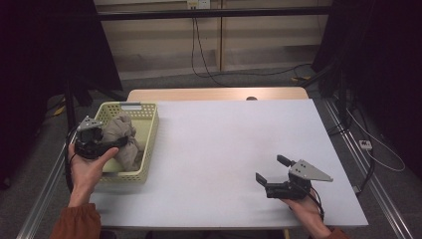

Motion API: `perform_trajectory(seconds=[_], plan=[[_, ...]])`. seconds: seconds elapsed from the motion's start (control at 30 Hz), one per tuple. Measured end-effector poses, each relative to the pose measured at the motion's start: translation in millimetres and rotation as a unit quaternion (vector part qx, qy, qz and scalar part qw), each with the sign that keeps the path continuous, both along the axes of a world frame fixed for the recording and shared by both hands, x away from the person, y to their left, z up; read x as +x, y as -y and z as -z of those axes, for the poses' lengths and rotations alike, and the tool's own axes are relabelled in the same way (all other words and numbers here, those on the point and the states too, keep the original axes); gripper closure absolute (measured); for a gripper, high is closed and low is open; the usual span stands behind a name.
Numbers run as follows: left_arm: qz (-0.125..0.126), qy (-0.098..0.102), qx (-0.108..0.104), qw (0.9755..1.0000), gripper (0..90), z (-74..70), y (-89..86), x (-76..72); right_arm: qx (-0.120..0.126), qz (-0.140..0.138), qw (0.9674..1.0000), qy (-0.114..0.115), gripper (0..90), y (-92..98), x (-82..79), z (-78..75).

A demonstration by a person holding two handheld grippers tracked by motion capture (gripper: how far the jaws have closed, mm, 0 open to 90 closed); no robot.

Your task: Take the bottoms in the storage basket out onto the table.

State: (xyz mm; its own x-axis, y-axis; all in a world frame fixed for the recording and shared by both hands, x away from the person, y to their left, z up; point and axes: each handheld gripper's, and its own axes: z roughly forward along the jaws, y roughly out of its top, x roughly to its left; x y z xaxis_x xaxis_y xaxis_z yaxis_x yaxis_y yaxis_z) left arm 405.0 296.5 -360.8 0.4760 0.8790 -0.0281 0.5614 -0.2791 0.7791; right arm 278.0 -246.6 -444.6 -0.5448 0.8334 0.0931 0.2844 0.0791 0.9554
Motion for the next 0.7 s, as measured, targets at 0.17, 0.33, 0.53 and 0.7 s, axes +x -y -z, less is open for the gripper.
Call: perform_trajectory(seconds=[0.17,0.33,0.53,0.7], plan=[[-0.009,0.025,-0.008,0.9996,44.0,-4.0,-1.1,-3.6,0.0,0.001,1.0,0.0,1.0,0.1,0.1,0.0],[-0.018,0.037,-0.021,0.9989,44.0,-7.7,-2.3,-5.7,0.001,0.0,1.0,0.0,1.0,-0.1,0.1,0.0],[-0.03,0.059,-0.032,0.9973,44.1,-12.9,-3.3,-8.9,0.001,0.0,1.0,0.0,1.0,0.0,0.5,0.1],[-0.032,0.075,-0.039,0.9959,44.0,-16.7,-3.3,-12.1,0.0,-0.001,1.0,-0.001,1.0,-0.2,0.4,0.1]])
